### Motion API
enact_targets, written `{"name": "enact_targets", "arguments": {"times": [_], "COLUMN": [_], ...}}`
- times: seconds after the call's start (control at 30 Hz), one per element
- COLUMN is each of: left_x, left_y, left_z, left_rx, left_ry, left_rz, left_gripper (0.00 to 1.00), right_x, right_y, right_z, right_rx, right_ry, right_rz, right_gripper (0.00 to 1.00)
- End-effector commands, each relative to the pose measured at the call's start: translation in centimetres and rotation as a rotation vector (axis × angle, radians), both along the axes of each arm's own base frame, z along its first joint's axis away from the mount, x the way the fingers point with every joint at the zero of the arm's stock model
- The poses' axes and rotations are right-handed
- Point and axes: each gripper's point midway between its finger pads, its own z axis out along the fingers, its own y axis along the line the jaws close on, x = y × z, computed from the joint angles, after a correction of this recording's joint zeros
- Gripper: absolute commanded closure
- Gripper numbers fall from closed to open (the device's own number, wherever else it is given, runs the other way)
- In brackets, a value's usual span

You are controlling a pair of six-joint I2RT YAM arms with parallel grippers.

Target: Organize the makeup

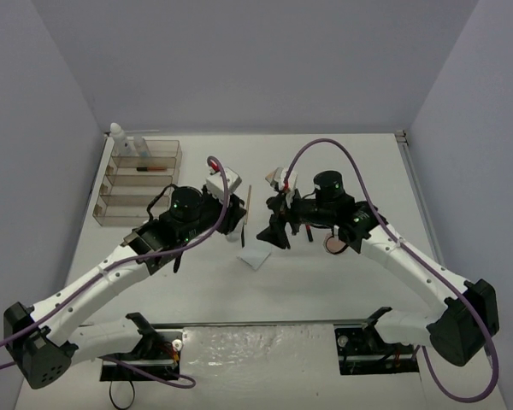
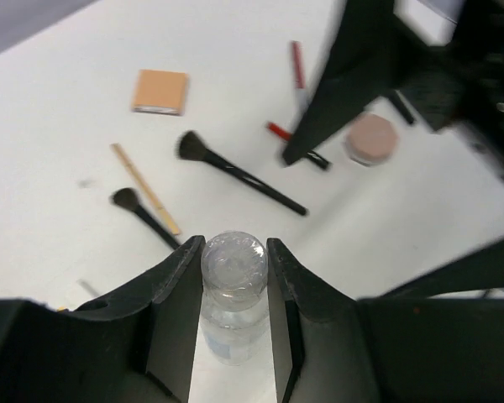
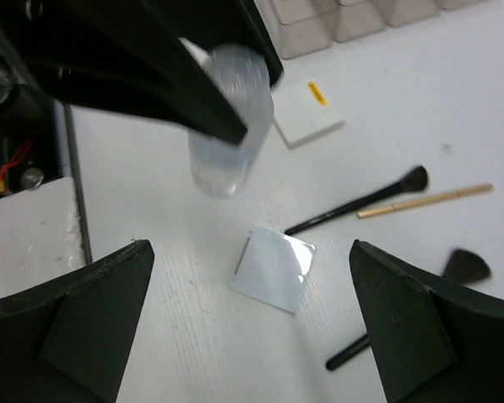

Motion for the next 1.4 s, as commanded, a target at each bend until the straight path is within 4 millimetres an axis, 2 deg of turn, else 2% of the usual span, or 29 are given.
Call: {"name": "enact_targets", "arguments": {"times": [0.0, 0.1, 0.17, 0.27, 0.37, 0.43, 0.53, 0.6, 0.67, 0.83, 1.03, 1.1, 1.37], "left_x": [7.8, 11.9, 15.0, 19.2, 23.0, 25.8, 28.7, 30.8, 32.4, 35.0, 36.6, 37.2, 37.6], "left_y": [6.3, 10.9, 12.9, 17.1, 19.5, 20.6, 22.5, 23.9, 24.6, 26.3, 27.5, 27.6, 27.4], "left_z": [7.3, 9.0, 9.2, 9.4, 9.7, 8.4, 9.3, 7.7, 7.5, 6.0, 3.8, 2.3, -2.1], "left_rx": [-0.106, -0.153, -0.206, -0.257, -0.294, -0.298, -0.345, -0.347, -0.356, -0.364, -0.335, -0.327, -0.311], "left_ry": [-0.23, -0.295, -0.314, -0.359, -0.42, -0.414, -0.466, -0.459, -0.468, -0.48, -0.483, -0.46, -0.409], "left_rz": [0.366, 0.551, 0.628, 0.745, 0.804, 0.835, 0.884, 0.913, 0.914, 0.944, 0.944, 0.943, 0.939], "left_gripper": [1.0, 1.0, 1.0, 1.0, 1.0, 1.0, 1.0, 1.0, 1.0, 1.0, 1.0, 1.0, 0.99], "right_x": [4.2, 5.1, 5.2, 5.1, 5.0, 4.8, 4.7, 4.7, 4.7, 4.8, 4.9, 4.9, 4.9], "right_y": [-3.7, -5.4, -6.2, -7.1, -8.0, -8.5, -8.8, -8.9, -8.8, -8.6, -8.3, -8.2, -8.3], "right_z": [3.2, 3.3, 2.7, 2.6, 2.9, 3.4, 3.7, 3.5, 3.3, 2.9, 2.4, 2.2, 2.0], "right_rx": [0.027, 0.04, 0.047, 0.087, 0.116, 0.136, 0.144, 0.141, 0.137, 0.123, 0.117, 0.115, 0.111], "right_ry": [-0.085, -0.076, -0.07, -0.071, -0.086, -0.104, -0.117, -0.116, -0.112, -0.108, -0.106, -0.103, -0.099], "right_rz": [-0.371, -0.51, -0.563, -0.622, -0.669, -0.69, -0.701, -0.703, -0.699, -0.689, -0.675, -0.673, -0.674], "right_gripper": [0.0, 0.0, 0.0, 0.0, 0.0, 0.0, 0.0, 0.0, 0.0, 0.0, 0.0, 0.0, 0.0]}}
